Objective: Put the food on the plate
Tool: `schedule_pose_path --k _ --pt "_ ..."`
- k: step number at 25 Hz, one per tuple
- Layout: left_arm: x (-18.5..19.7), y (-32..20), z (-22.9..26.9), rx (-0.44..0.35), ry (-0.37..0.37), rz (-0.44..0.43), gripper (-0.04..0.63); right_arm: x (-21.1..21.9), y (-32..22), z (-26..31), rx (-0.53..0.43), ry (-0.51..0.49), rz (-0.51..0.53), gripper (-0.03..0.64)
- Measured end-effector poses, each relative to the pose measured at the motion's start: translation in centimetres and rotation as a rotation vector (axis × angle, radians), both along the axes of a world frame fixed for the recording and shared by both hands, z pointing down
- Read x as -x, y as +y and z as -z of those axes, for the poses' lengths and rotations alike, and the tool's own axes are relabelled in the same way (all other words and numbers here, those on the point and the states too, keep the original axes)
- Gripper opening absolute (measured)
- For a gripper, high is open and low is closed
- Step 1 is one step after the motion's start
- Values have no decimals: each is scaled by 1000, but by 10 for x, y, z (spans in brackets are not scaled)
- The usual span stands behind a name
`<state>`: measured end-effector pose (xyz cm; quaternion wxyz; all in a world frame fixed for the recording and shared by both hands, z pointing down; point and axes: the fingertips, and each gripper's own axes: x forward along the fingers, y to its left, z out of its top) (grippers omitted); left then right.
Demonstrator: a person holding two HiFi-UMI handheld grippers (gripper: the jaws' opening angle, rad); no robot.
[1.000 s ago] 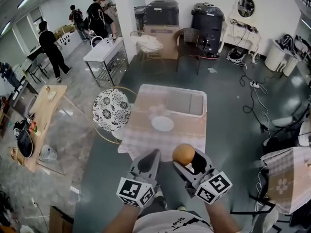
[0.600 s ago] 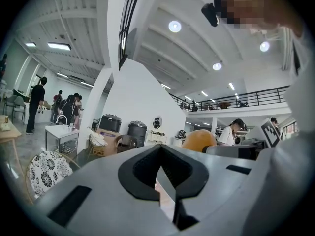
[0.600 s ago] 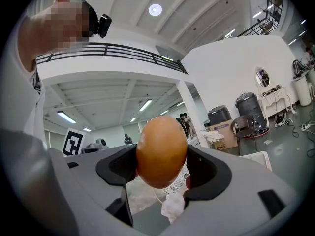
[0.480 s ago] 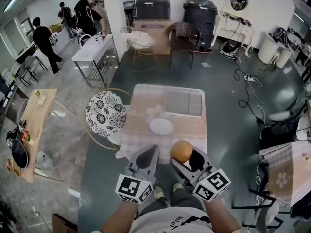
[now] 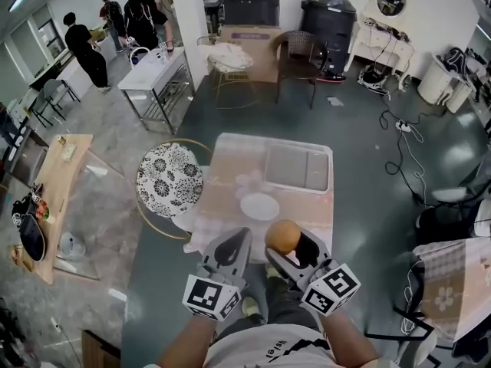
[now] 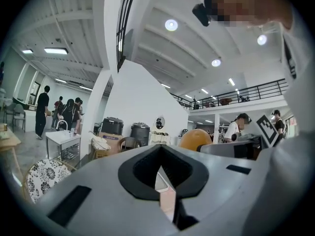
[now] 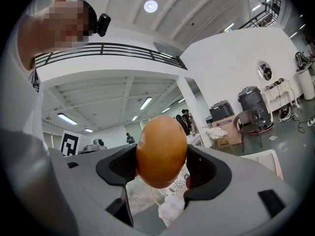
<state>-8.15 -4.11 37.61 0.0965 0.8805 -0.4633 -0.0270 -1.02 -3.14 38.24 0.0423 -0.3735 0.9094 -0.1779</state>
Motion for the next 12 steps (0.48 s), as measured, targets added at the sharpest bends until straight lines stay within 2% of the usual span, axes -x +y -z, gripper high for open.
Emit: schedule_pose_path --k 12 --pt "-13 -83 -15 37 4 22 6 -4 -92 -18 50 -10 68 310"
